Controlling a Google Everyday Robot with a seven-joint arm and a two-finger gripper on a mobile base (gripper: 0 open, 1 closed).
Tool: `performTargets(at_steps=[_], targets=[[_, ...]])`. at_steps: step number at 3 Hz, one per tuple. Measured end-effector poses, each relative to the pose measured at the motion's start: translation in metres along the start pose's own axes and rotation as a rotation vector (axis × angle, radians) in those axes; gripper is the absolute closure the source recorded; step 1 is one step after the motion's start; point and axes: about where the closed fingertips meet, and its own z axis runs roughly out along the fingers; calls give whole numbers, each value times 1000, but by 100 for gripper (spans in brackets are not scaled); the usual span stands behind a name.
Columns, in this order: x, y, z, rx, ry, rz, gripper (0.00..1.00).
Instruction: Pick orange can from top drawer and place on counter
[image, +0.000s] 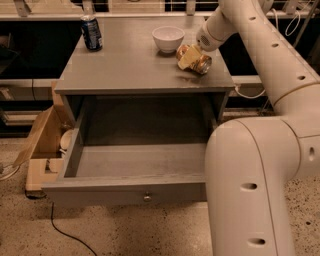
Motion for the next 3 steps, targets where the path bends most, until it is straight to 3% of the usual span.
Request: performTargets(at_steps=[1,3], targets=[[-2,-8,-12,15,-32,3,0],[2,-31,-79,106,-147,-8,0]])
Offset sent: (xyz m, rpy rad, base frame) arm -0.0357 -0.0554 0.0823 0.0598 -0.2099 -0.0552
